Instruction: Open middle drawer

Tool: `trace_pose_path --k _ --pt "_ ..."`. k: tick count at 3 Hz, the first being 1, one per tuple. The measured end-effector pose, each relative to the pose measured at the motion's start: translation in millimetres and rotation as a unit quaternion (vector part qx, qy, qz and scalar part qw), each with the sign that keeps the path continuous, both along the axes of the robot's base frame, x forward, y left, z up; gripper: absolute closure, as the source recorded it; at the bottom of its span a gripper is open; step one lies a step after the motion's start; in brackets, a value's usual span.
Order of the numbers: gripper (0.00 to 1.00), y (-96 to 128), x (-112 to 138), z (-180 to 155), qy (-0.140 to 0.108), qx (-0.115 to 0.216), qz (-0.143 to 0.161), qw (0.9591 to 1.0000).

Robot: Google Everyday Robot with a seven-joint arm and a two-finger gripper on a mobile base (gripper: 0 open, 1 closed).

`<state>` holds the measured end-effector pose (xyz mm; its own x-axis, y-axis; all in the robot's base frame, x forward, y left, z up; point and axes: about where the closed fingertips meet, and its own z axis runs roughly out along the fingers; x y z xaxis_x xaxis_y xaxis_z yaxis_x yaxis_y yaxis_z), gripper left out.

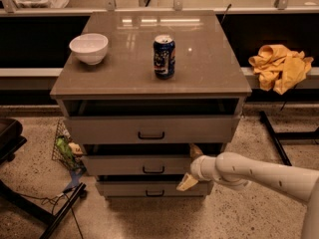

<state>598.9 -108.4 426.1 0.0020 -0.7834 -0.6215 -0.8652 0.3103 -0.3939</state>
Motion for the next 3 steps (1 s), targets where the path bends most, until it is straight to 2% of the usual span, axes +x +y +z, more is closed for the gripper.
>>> trace_pose_path --k 1,2,3 --pt "0.25 11.3 -3.5 -9.9 0.005 -0.037 0.02 0.9991" --pt "0.48 11.3 -3.4 -9.3 0.005 -0.034 0.019 0.9992" --pt "0.72 5.0 -22.8 -10.0 0.012 -0.02 0.003 0.9997"
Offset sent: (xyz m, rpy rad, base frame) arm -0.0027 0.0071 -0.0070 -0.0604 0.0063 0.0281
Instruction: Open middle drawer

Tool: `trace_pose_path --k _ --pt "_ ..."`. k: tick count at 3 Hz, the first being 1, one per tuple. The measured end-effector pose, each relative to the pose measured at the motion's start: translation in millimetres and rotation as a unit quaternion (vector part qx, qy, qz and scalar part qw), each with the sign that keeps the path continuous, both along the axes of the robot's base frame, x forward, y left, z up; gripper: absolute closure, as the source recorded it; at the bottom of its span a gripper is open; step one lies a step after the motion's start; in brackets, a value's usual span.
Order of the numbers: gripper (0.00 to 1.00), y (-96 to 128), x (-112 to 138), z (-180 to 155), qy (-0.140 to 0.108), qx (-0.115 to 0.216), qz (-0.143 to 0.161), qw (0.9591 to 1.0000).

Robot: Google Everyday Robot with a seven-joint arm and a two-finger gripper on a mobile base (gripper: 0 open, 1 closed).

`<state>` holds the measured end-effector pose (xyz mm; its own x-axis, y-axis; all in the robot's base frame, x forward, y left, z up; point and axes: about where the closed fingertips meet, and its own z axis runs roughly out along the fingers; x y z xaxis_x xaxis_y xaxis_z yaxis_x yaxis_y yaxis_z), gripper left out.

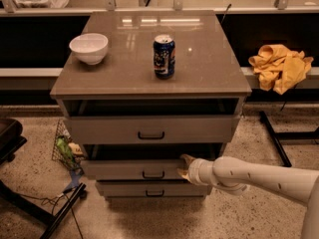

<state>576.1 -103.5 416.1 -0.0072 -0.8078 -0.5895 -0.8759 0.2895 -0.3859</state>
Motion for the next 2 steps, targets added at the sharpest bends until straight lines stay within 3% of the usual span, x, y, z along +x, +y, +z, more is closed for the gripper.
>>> trace_pose_path --k 1,2 --pt "0.95 0.1 0.4 4.6 0.0 0.0 0.0 1.0" --pt "1.0 0.0 0.4 7.0 0.0 0.0 0.0 1.0"
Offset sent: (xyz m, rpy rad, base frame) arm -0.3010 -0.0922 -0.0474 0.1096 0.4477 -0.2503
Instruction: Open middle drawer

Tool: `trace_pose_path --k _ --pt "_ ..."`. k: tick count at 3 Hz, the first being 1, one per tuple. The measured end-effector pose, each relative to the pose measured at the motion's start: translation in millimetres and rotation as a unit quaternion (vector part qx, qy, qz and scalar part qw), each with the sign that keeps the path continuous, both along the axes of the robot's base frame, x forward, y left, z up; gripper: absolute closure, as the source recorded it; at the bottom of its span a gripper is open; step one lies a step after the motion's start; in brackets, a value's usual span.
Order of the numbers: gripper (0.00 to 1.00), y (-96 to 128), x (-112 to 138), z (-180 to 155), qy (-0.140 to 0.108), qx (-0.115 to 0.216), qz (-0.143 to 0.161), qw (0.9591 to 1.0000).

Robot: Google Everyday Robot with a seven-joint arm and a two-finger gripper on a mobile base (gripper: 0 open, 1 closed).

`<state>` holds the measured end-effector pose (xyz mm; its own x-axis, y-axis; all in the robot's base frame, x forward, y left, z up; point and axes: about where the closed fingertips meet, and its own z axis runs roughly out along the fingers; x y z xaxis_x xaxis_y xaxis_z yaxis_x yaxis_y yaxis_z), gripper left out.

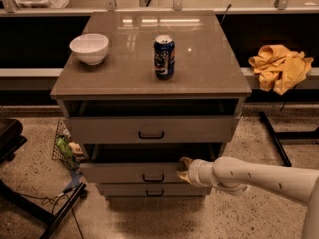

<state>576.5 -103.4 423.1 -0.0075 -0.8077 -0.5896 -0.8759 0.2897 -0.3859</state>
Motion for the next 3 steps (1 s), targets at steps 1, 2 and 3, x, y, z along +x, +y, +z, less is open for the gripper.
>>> trace_pose_path --k 1,2,3 --pt "1.0 -6.0 -20.4 1.6 0.011 0.014 -0.005 0.9998" --pt "1.0 -6.0 -20.4 2.1 0.011 0.014 -0.005 0.9998" --pt "1.0 -5.9 -20.4 2.1 0.011 0.014 -0.005 0.9998"
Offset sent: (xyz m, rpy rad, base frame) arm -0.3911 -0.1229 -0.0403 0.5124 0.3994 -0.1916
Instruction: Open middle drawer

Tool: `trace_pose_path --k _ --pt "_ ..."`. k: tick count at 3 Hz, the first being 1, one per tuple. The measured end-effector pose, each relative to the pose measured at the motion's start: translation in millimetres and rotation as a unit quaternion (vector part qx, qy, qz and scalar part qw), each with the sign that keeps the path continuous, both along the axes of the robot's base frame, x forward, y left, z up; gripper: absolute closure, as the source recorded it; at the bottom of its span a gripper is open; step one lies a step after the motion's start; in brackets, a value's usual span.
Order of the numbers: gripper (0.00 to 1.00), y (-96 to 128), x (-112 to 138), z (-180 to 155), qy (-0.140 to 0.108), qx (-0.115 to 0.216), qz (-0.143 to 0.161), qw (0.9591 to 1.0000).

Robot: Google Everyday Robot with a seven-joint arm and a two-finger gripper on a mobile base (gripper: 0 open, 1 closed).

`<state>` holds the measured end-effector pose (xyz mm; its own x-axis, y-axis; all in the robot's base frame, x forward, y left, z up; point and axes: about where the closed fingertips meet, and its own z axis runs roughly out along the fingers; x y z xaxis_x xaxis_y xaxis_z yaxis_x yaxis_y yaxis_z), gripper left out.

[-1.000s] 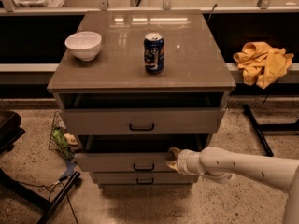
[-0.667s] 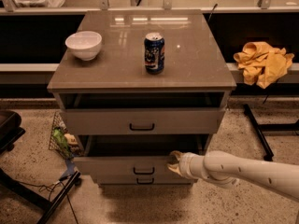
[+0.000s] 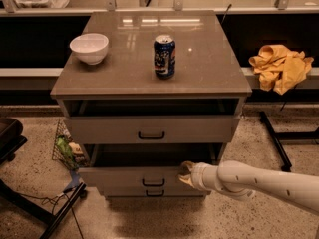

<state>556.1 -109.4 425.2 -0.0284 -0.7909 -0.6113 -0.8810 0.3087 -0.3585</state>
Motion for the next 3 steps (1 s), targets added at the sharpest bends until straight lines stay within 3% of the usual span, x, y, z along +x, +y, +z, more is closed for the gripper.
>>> trace_pose_path --k 3 --pt "1.0 0.0 -0.1 0.0 0.0 0.0 0.0 1.0"
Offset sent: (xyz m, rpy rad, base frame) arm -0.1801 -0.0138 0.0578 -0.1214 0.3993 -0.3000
